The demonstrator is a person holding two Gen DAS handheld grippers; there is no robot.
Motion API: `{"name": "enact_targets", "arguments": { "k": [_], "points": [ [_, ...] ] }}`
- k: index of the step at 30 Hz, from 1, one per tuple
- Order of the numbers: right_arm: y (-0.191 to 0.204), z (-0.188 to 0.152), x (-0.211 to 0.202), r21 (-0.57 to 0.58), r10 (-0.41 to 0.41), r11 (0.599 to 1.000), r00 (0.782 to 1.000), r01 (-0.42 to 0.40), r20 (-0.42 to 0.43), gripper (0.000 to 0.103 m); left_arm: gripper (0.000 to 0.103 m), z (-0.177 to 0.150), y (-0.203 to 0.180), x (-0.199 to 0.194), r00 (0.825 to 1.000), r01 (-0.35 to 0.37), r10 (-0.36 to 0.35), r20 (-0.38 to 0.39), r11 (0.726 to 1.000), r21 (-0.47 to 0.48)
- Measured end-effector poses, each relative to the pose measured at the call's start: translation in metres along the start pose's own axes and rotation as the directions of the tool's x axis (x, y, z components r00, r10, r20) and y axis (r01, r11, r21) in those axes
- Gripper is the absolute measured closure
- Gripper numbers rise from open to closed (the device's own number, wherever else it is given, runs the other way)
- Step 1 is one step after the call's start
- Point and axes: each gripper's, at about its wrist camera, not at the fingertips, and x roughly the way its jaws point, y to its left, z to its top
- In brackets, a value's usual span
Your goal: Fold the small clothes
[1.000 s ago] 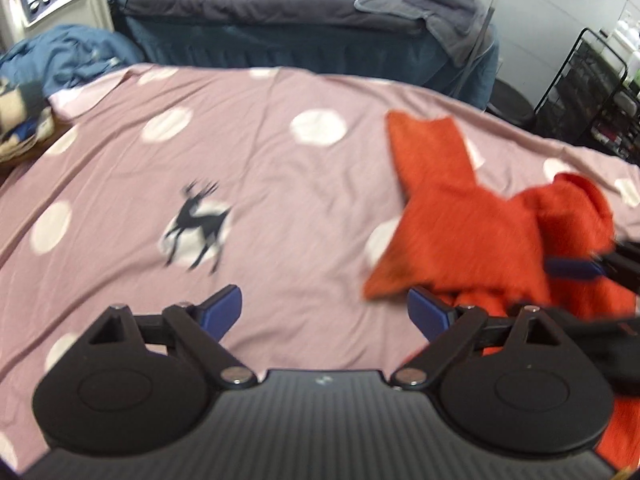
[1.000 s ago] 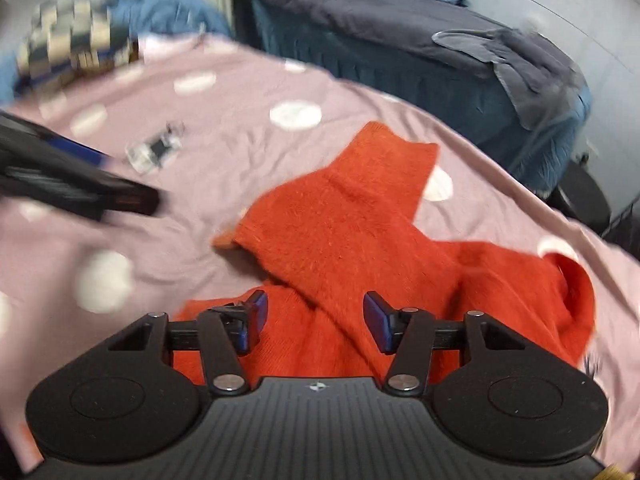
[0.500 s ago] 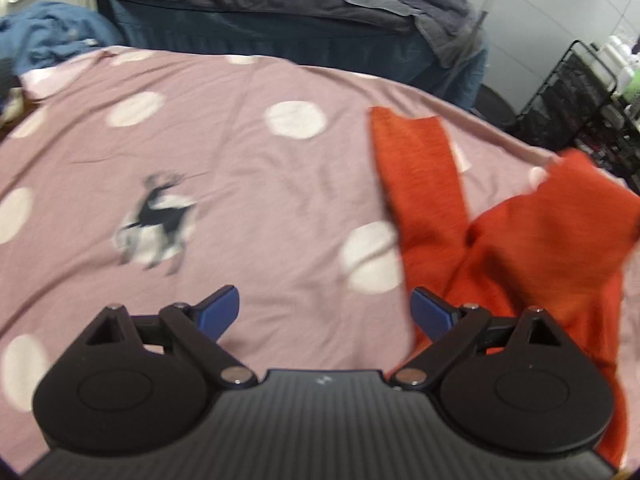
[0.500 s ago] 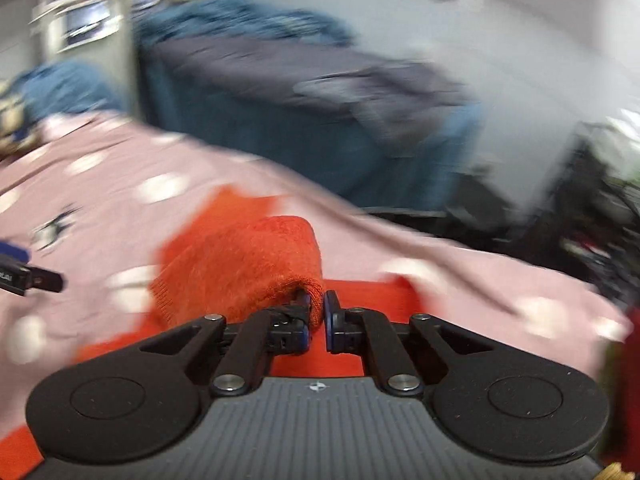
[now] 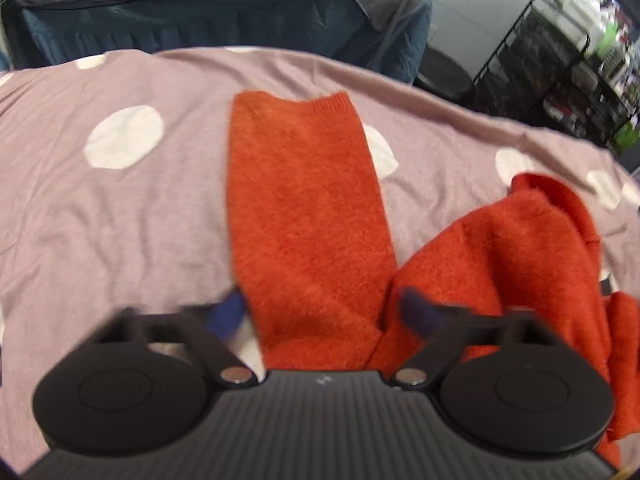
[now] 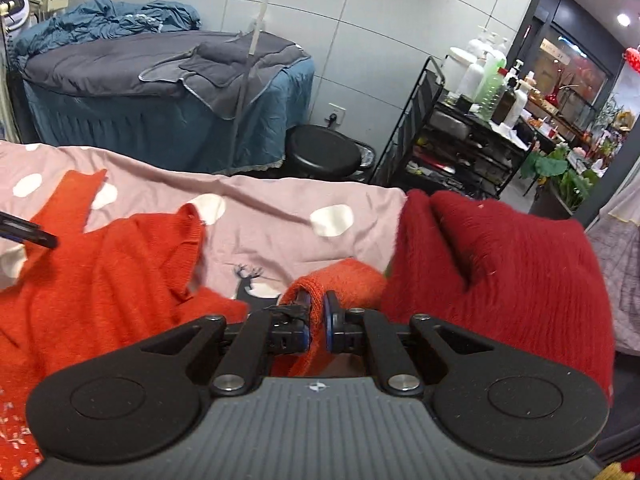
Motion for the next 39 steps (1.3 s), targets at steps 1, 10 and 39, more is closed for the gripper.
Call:
{"name": "enact_targets", "arguments": {
  "k": [1, 10, 39],
  "points": [
    [0.002, -0.001, -0.001, 0.004, 0.008, 1.000, 1.000, -0.008, -0.001, 0.092, 0.085, 0.000, -0.003, 0.003, 1.000, -0.001, 0.001, -0.018, 1.000, 0.002],
    [0.008, 0.009, 0.002, -0.019, 0.041, 0.999, 0.999, -0.041, 0.025, 0.092, 0.094, 0.013, 0.039, -0.085, 0.968, -0.022, 0.044, 0.245, 0.996, -0.091],
    [0.048, 0.036, 0.020, -0.110, 0.129, 0.986, 0.991, -0.125, 0.033, 0.000, 0.006, -0.012, 0.100, -0.108, 0.980, -0.135, 0.143, 0.138, 0.989, -0.066]
  ]
}}
